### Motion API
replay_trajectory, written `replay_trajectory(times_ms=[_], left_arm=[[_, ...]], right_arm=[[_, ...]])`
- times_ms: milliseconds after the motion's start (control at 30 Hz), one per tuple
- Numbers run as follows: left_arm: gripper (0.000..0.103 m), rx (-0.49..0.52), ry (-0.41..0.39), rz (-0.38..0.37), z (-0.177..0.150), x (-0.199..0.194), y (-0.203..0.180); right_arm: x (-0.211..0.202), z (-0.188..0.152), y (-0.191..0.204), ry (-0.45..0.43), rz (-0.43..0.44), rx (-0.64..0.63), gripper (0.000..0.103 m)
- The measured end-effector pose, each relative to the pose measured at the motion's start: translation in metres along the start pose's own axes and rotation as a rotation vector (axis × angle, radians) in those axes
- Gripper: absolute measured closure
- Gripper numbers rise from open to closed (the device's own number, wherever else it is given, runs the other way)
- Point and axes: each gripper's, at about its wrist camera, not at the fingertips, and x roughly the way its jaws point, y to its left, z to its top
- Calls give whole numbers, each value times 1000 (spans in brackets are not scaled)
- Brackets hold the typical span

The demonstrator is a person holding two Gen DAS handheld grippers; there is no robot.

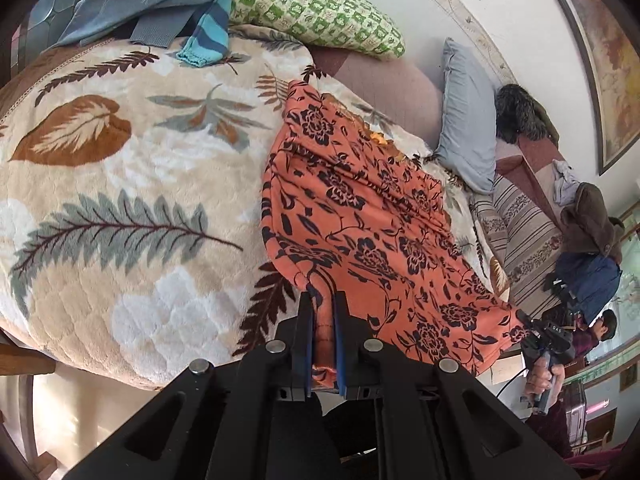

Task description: Fold small clothes

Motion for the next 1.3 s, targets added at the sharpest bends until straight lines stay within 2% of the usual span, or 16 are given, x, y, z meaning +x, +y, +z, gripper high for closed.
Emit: replay_trajectory(times_ms=[133,267,333,433,533,600,667,700,767,867,967,1067,1100,1167,1267,1300], left_arm=[[96,13,-40,-6,23,-12,-14],[96,21,-93,-8,64,-18,-23],[96,41,-104,18,86,-12,-25],[96,33,-44,26,100,5,-20],[94,21,35,98,81,17,-14],[82,54,86,124,56,21,-14],[35,77,124,188,27,27,-15],[31,84,136,217,13,30,-14],[31,89,167,232,-12,37,-13],[31,-2,219,175,-36,54,-3],[31,-98,236,142,-46,71,4],[33,-125,263,135,-55,84,0],[37,-137,280,145,-58,88,0],[75,-182,316,138,-63,95,7],[90,-240,303,129,-65,97,18],[90,-248,293,127,-65,96,20]], right_arm=[[-6,15,1,-37,60,28,97],[-8,46,6,-71,67,37,97],[-1,66,9,-79,60,43,97],[13,90,11,-76,6,44,97],[21,95,4,-59,-27,45,97],[22,90,-5,-52,-35,51,97],[21,80,-16,-42,-50,57,97],[20,75,-23,-36,-51,69,97],[19,64,-37,-28,-52,102,97],[18,53,-53,-25,-44,154,97],[18,45,-53,-22,-38,156,97],[18,40,-48,-15,-40,138,97],[17,39,-47,-13,-41,135,97],[16,35,-44,-10,-45,123,97],[16,31,-45,-8,-36,123,97],[16,30,-46,-6,-37,125,97]])
